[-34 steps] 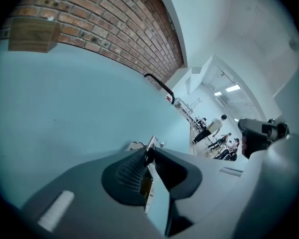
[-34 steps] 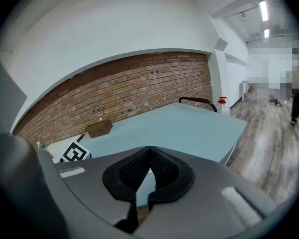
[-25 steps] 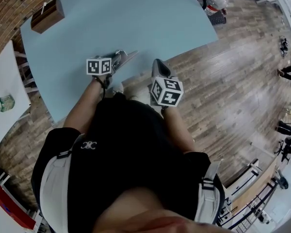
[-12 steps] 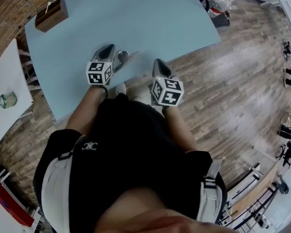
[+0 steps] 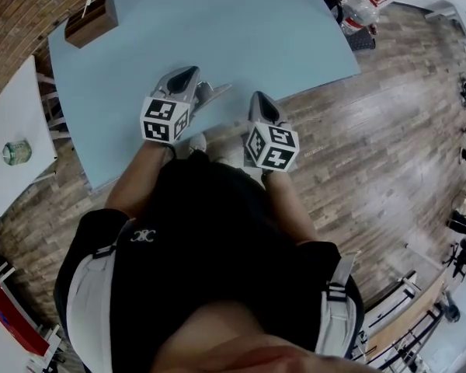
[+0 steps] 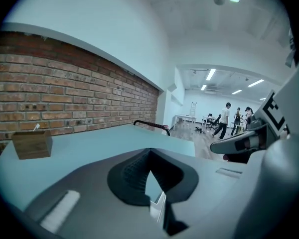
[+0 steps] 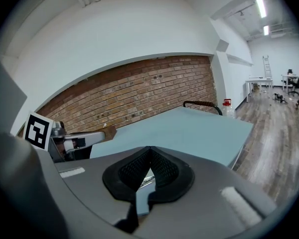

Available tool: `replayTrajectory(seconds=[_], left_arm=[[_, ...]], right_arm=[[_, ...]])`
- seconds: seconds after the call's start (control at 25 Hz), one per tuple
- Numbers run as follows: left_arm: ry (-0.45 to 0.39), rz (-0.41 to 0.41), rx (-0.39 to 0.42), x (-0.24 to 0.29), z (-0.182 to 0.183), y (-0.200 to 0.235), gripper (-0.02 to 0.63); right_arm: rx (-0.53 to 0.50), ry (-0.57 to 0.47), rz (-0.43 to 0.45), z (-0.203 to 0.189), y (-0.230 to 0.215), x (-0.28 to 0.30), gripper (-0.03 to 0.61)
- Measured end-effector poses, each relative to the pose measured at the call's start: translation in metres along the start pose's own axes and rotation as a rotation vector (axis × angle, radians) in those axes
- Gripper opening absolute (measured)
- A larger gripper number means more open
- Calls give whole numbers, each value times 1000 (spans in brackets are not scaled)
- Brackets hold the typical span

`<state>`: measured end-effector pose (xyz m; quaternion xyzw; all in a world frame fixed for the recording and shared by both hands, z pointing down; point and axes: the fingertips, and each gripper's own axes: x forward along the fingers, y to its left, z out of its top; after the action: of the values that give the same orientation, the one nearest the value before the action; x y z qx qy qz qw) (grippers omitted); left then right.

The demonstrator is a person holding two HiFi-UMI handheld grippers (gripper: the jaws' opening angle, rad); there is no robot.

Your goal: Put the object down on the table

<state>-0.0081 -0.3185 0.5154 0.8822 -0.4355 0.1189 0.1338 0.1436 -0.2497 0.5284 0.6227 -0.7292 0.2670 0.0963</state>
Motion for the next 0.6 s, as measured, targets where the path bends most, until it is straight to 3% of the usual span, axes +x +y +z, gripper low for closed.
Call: replayTrajectory(seconds=[0.16, 0.6], left_arm=[[14, 8, 3, -5, 9, -6, 0], [38, 7, -27, -14, 18, -9, 0]], right_arm=[[-3, -41, -7, 8, -2, -1, 14], [-1, -90, 89, 22, 12, 2, 12]])
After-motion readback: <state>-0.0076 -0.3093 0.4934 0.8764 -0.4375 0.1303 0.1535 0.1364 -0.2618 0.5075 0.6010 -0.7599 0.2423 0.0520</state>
